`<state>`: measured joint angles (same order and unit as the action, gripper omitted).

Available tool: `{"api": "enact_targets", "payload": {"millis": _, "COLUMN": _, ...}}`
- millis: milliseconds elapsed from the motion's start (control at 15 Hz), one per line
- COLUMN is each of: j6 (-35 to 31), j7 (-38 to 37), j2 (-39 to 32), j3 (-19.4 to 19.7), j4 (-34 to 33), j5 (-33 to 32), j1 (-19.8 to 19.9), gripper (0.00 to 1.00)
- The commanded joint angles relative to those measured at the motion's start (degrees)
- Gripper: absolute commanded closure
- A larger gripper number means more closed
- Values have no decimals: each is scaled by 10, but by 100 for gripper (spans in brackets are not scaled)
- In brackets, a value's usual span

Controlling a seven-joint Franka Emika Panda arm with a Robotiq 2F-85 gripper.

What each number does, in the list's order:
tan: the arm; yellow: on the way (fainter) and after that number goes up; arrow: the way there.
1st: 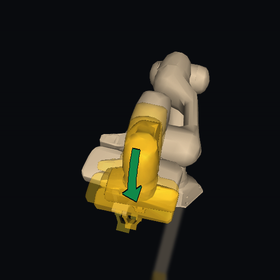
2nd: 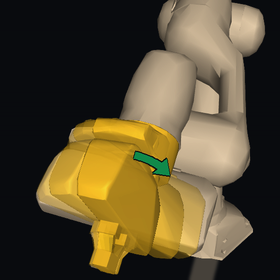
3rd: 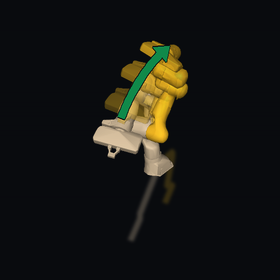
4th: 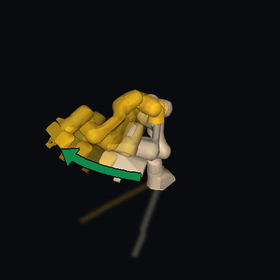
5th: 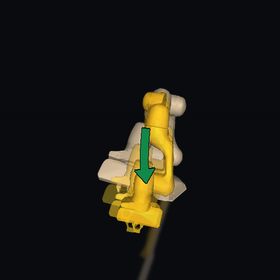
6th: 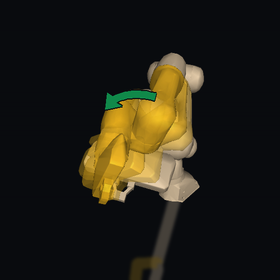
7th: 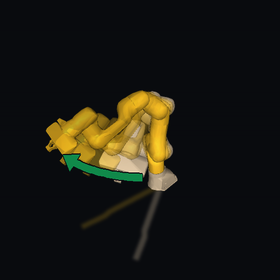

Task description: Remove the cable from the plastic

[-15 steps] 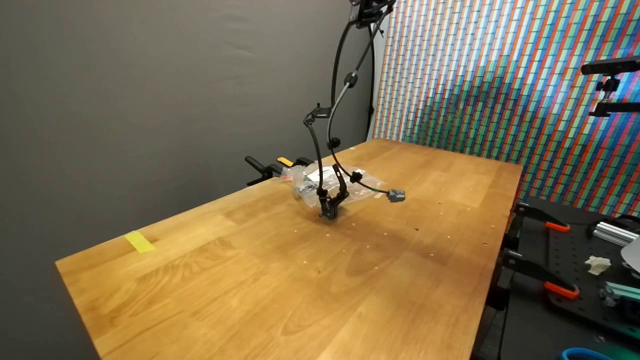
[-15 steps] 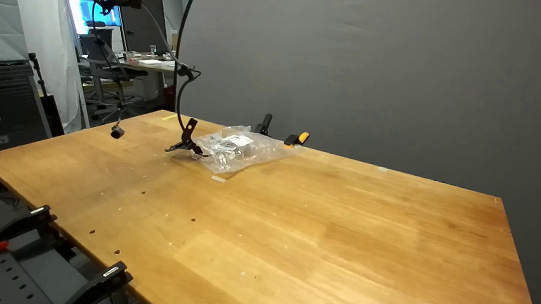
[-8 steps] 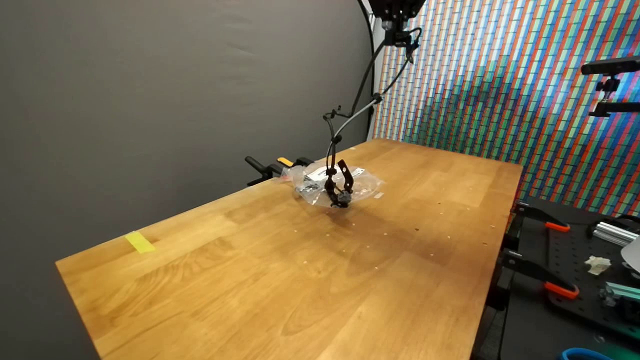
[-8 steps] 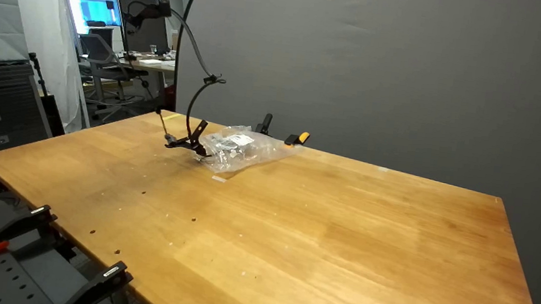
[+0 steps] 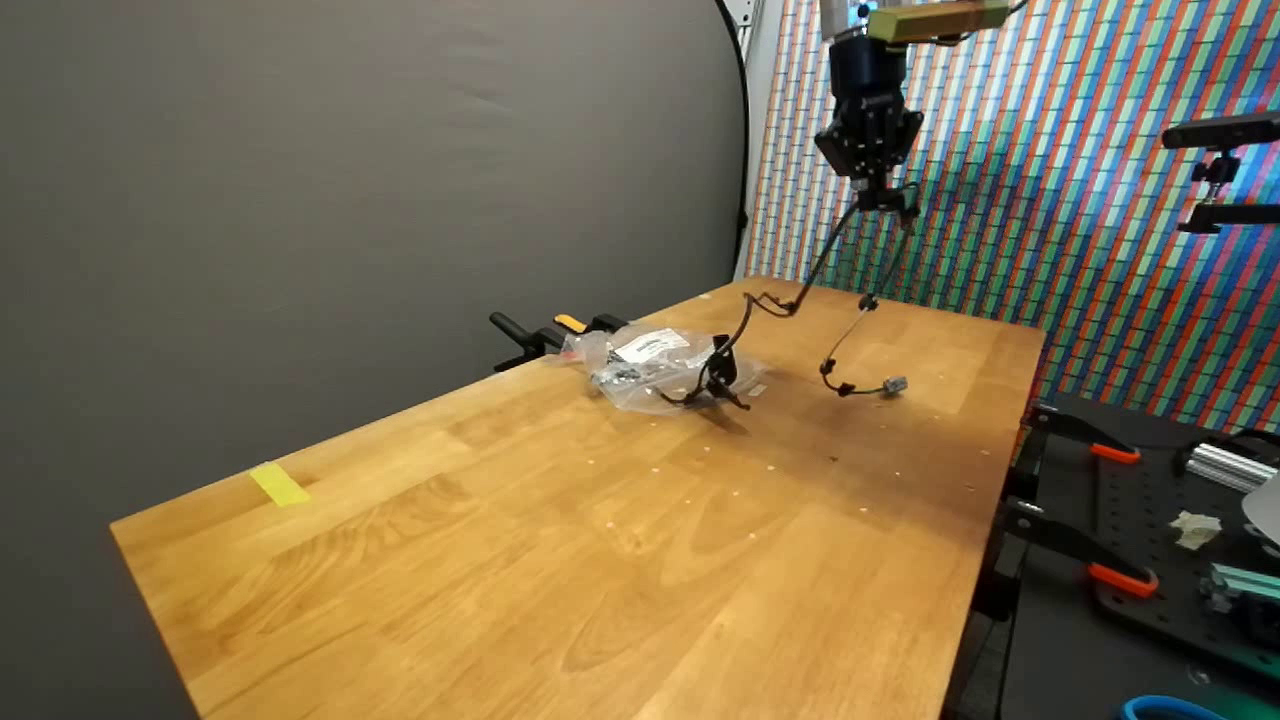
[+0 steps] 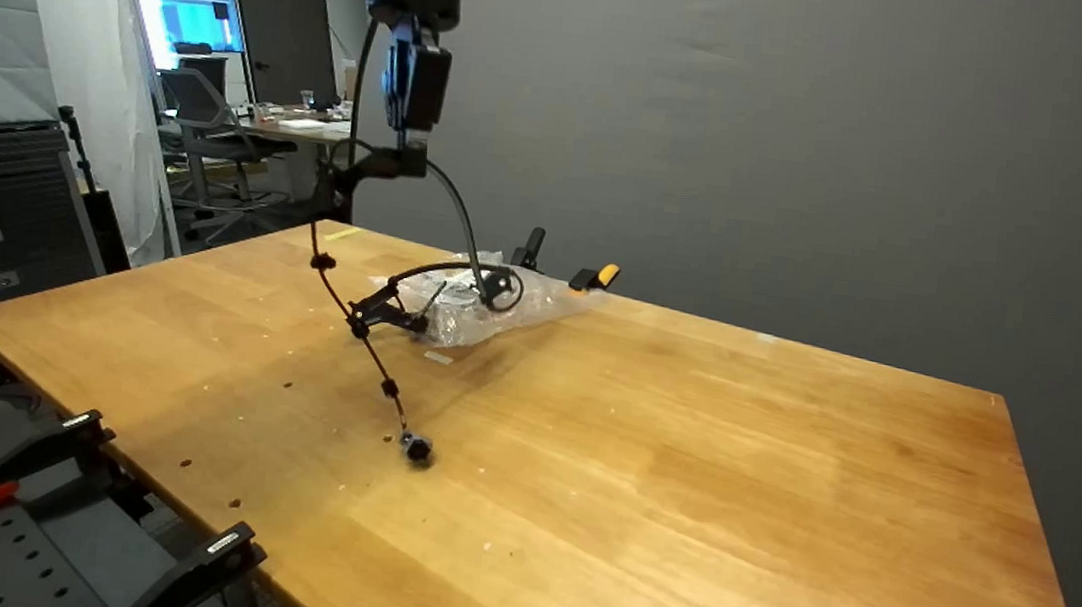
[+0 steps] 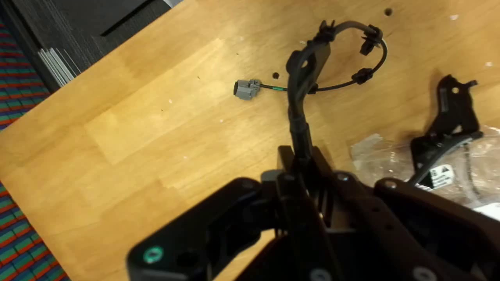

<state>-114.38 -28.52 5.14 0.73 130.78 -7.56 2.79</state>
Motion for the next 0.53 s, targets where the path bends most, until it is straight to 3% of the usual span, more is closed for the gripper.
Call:
{"api": "enact_targets", "payload": {"millis": 0, "j6": -43, "j7": 48, "j2": -11, "j3": 39, "j4": 26, "j5": 13, "j1": 33, "gripper": 97}}
{"api": "enact_targets", "payload": {"millis": 267, "j6": -88, "j7": 63, "j2": -39, "j3": 70, "j4": 33, "j5": 1, "j1": 59, "gripper": 97}}
{"api": "enact_targets", "payload": {"millis": 333, "j6": -93, "j7": 61, "j2": -45, "j3": 75, "j4": 33, "j5": 0, "j1": 62, "gripper": 63}}
{"api": "enact_targets", "payload": {"millis": 400, "j6": -99, "j7": 57, "j2": -49, "j3": 78, "j4": 32, "j5": -5, "j1": 64, "gripper": 62}}
{"api": "enact_targets", "payload": {"millis": 467, "j6": -98, "j7": 51, "j2": -50, "j3": 80, "j4": 30, "j5": -6, "j1": 64, "gripper": 55}}
